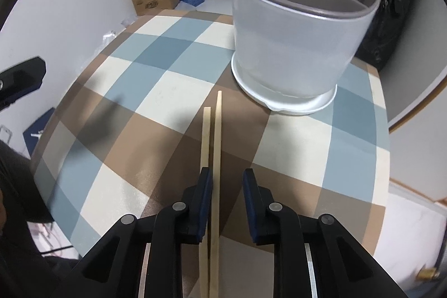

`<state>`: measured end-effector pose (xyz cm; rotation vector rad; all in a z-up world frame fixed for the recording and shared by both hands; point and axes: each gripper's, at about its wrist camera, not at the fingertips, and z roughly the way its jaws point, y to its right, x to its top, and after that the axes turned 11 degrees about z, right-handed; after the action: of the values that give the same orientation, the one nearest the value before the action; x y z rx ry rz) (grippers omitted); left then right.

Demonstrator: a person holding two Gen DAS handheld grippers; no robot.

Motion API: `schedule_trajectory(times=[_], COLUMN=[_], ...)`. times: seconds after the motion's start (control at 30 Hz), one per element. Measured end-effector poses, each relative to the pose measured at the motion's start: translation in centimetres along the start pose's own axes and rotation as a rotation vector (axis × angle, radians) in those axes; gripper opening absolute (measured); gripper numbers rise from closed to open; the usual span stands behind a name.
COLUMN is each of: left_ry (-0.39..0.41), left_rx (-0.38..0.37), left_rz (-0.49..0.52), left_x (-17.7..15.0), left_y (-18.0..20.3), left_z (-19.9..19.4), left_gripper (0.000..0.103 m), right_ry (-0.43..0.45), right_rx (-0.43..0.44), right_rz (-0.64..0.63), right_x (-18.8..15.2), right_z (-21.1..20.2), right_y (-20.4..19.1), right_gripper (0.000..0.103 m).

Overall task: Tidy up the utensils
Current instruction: 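Close the right gripper on a chopstick while the left gripper grasps the last one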

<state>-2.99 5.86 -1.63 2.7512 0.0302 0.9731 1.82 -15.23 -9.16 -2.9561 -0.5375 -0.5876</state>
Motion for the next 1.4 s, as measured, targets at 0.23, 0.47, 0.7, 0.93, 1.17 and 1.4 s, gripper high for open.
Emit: schedule_trajectory(times=[0.23,0.47,0.7,0.93,1.17,1.4], left_ry=[-0.007,-0.019,-0.036,-0.048,-0.075,-0.106], left_rx=[0.005,0.046,0.037,0.032,0.042,0.040], left_rz=[0.004,0.012,0.014,0.044,0.032,0.043], left_x=[-0.1,-0.3,-0.3,-0.2,-0.3,-0.3], left_y=[0.1,-0.3,0.1,1.5,1.7,2.1], left_z=[0.2,0.4,0.8,1.2,1.7,2.3], left_gripper=[0.091,0.091,0.091,0.091,0.091,0.091], right_ry=[0.016,0.005,-0.054,-0.096,-0.077,-0.063], right_rx=[-0.065,-0.023,0.003,0.021,0.037,0.036], right_rz=[-0.093,-0.076,0.031,0.066,0.030,-0.034], right_x=[-0.2,1.1,-0.6,-1.4,1.7,2.9], right_z=[0.6,1.5,0.0,-0.8,0.9,1.6], right_y=[-1.8,-2.2,0.6,2.1,1.5,0.9], right_gripper=[0.016,0.005,0.004,0.007,0.019,0.003])
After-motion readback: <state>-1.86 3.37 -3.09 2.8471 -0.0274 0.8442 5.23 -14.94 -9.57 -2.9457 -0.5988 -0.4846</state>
